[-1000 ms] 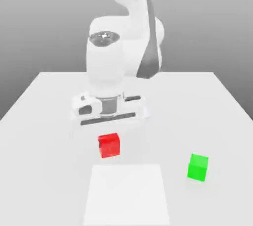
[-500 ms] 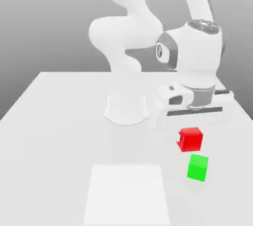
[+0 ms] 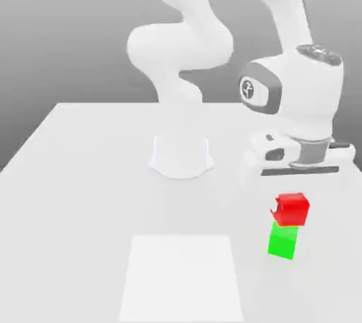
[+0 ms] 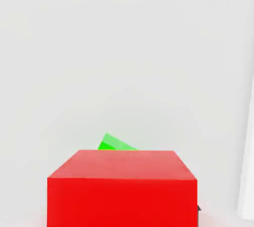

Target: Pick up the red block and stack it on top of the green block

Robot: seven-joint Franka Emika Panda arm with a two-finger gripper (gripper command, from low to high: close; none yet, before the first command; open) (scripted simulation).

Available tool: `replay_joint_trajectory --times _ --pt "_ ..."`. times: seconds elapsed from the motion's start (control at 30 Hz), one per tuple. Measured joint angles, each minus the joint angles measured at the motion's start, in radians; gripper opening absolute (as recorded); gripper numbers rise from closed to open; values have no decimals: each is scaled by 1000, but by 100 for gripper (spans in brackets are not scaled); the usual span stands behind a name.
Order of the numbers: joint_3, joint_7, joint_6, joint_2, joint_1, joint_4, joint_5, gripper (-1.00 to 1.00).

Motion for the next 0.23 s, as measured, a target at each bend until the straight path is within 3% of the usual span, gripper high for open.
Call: replay_joint_trajectory --times 0.17,0.2,0.23 --pt "-17 38 77 74 9 -8 -54 -100" --pt "-20 42 88 84 11 -9 -61 100" --pt "-20 42 88 84 11 -9 -61 100"
